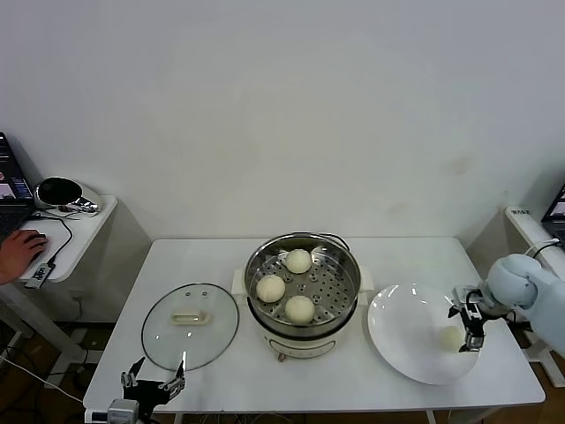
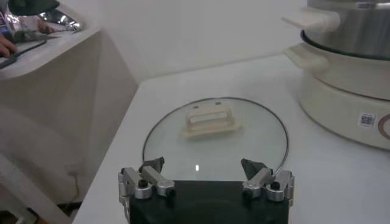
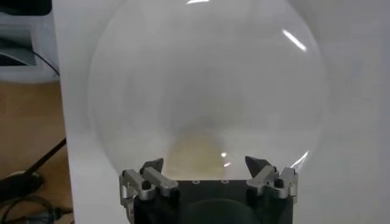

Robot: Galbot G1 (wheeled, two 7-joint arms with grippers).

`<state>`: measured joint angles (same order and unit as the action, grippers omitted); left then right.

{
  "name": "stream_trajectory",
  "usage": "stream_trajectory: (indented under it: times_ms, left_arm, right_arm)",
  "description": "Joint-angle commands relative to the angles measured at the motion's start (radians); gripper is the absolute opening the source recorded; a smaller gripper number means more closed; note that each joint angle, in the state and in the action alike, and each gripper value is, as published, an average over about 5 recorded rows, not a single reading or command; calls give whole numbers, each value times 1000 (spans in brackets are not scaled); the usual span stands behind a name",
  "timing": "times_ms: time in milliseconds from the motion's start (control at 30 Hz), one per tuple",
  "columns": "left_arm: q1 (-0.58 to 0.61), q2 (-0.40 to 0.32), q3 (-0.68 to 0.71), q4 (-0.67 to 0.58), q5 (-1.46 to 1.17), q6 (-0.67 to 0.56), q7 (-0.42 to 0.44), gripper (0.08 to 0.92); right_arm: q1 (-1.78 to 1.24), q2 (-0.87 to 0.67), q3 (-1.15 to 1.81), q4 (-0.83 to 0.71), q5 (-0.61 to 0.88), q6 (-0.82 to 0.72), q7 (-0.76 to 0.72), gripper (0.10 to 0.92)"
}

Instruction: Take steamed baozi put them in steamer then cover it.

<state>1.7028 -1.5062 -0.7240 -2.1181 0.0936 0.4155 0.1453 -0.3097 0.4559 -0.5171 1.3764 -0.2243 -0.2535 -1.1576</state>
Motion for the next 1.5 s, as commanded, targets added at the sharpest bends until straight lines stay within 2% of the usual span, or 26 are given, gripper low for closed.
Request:
stream_trajectory:
  times_ms: [33, 700, 1000, 1233, 1500]
  left_arm:
    - [2, -1, 0, 3, 0, 0, 0, 823]
    - [-3, -1, 4, 20, 2, 0, -2, 823]
    - [-3, -3, 8, 22, 4, -1, -3, 823]
    - [-9, -5, 17, 23, 7, -2, -3, 823]
    - [-27, -14, 27, 31, 29, -9, -9, 823]
  right_arm:
    - [-55, 14, 41, -35, -35, 3, 15, 823]
    - [-49, 48, 28, -66, -30, -11, 36, 812]
    - [-38, 43, 23, -58, -12, -18, 39, 601]
    - [63, 4, -22, -14, 60, -36, 44, 577]
    - [460, -3, -293, 80, 261, -85, 31, 577]
